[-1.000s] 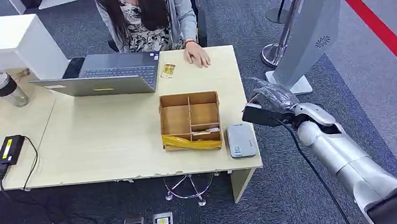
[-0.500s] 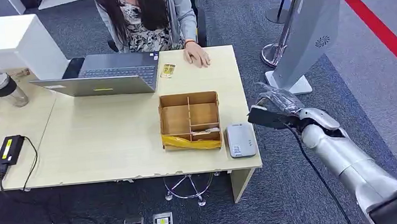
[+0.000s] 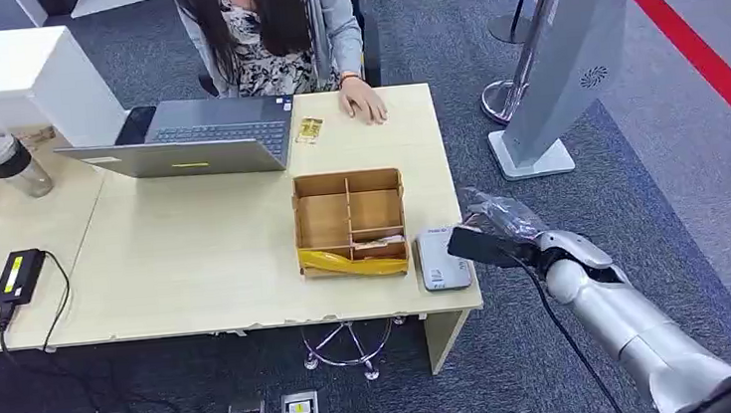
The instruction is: Pass the card to the sensor for recognition and then transmit it.
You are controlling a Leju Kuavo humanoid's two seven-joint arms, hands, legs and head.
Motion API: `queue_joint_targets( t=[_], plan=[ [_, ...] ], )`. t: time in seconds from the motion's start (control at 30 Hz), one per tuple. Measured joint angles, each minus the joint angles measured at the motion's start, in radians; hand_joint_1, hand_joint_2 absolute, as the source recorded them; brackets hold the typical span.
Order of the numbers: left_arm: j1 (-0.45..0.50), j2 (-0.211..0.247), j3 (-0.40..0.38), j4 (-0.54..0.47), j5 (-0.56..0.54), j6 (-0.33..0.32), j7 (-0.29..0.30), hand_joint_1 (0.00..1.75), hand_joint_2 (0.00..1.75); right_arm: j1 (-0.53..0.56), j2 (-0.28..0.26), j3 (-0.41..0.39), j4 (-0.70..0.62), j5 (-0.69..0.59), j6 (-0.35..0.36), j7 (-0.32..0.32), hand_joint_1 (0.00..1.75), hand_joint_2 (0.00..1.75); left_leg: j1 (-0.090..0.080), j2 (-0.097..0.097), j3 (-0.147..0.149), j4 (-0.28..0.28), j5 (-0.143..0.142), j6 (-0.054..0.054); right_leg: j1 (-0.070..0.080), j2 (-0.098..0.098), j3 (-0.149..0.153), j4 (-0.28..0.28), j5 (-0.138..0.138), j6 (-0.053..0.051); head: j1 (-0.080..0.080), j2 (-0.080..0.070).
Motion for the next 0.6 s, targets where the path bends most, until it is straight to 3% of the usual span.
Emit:
queue_joint_targets(
  t=[0.6],
  plan=[
    [0.000, 0.000, 0.000, 0.000, 0.002, -0.002, 0.000, 0.00, 0.00, 0.011, 0.020, 0.017, 0.006, -0.011, 0.018, 0.005, 1.75, 1.75, 0.000, 0.000, 0.000, 0.000, 0.000, 0.000, 0.000, -0.001, 0.000, 0.000, 0.000, 0.000, 0.000, 0.000]
  ],
)
